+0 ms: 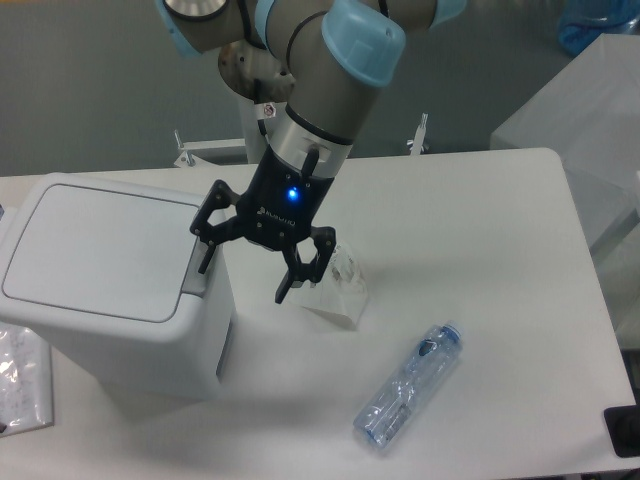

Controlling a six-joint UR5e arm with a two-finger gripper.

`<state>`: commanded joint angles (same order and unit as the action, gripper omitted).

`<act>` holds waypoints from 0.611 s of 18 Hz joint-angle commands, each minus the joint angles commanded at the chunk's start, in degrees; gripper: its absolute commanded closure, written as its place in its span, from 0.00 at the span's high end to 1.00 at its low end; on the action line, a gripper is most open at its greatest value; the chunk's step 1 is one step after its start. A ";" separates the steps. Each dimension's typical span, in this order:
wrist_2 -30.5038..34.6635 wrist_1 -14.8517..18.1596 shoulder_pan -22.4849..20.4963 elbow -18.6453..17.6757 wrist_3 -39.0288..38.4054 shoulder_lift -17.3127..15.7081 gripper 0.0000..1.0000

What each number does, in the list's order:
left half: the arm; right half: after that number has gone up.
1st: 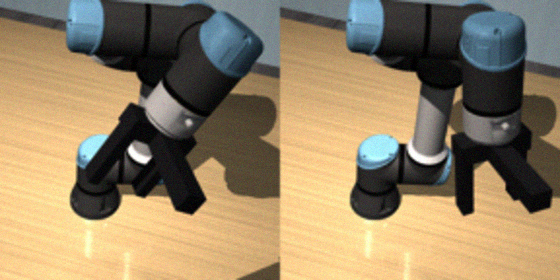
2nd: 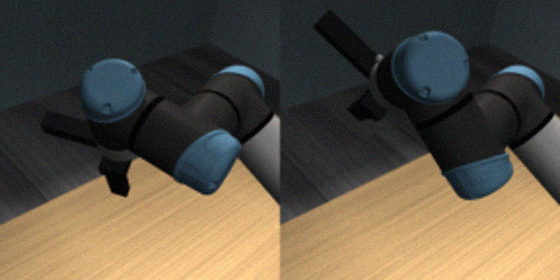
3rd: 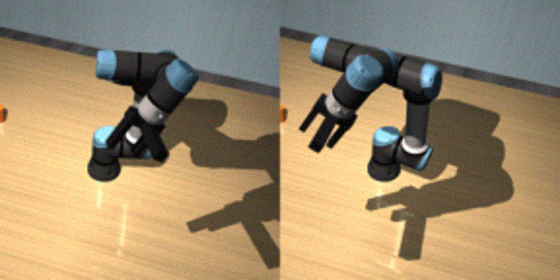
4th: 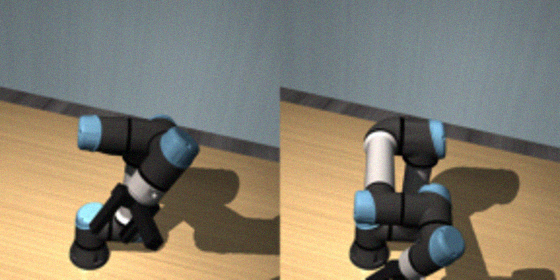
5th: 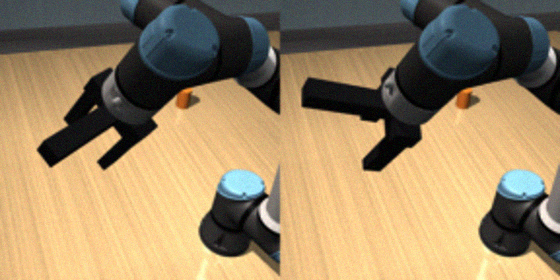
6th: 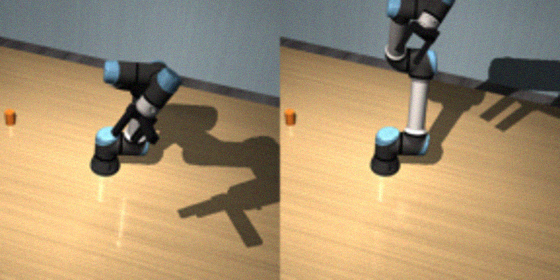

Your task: Open the trash can

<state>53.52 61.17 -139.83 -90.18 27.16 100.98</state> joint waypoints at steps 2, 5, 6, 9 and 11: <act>0.00 -0.09 0.09 0.00 0.00 0.27 1.00; 0.00 -0.09 0.00 -0.09 0.00 0.35 1.00; 0.00 -0.09 0.09 -0.09 0.00 0.36 1.00; 0.00 -0.09 0.09 -0.35 0.00 0.36 1.00; -0.09 0.00 0.09 -0.18 0.00 0.27 1.00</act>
<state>53.44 61.17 -139.75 -90.35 27.16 101.25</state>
